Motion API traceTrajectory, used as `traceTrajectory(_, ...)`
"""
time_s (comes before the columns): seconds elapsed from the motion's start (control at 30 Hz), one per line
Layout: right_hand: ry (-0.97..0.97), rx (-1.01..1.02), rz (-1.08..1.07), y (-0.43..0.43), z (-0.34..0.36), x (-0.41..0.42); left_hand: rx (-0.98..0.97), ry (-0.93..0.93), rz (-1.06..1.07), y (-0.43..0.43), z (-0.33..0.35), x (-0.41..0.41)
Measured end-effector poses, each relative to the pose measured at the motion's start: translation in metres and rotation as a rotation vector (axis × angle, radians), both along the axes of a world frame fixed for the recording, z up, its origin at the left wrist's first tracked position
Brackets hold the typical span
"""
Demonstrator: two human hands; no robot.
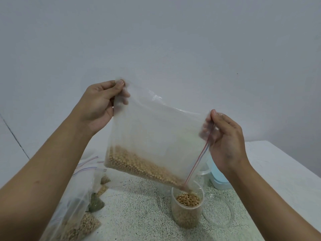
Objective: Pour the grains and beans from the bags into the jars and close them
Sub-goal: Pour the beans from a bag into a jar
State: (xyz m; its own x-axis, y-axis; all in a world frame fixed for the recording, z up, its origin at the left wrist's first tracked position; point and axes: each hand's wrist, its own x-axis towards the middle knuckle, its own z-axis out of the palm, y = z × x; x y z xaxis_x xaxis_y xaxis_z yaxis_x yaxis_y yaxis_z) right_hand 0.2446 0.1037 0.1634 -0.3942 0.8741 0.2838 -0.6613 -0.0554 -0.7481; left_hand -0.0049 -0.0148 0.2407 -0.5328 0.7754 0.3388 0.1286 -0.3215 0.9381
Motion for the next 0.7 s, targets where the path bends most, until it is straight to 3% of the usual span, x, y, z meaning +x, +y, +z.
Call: traceTrajectory(0.7,-0.013,0.018,-0.014,0.0012,0.0002,0.0022,0.005,0.001,-0.013,-0.0001,0.0016,0.0011)
